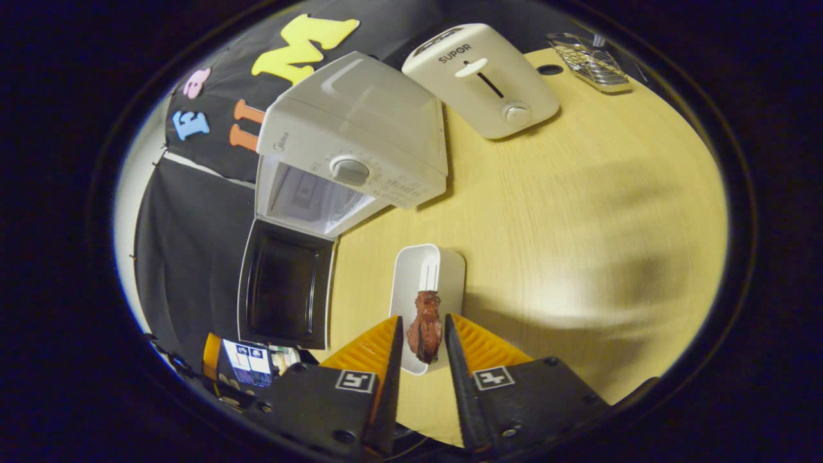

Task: Open the microwave oven with the left hand, put the food in, and close the microwave oven.

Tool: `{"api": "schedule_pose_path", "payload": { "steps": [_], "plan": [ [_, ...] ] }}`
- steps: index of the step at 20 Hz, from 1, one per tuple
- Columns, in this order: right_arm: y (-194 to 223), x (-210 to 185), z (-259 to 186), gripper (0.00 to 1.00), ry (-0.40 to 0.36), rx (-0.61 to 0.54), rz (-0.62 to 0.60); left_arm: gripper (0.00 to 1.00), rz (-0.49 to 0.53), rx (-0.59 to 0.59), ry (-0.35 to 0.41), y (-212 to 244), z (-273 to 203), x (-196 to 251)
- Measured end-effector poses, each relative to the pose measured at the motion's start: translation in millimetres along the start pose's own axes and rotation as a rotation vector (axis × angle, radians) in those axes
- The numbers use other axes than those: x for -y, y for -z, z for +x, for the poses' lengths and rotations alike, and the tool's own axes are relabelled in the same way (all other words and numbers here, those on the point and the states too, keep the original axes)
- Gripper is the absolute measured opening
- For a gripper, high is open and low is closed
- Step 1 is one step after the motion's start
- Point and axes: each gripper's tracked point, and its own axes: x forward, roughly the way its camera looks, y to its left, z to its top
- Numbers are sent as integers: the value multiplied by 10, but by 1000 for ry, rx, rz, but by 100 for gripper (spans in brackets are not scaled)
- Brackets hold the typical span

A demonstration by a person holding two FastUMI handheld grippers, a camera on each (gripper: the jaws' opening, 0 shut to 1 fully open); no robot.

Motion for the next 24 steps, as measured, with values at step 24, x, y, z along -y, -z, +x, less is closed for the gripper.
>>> {"api": "schedule_pose_path", "payload": {
  "steps": [24],
  "plan": [
    [-644, -1931, 574, 12, -144, 621, 83, 94, 110, 48, 282, 101, -63, 55]
  ]
}}
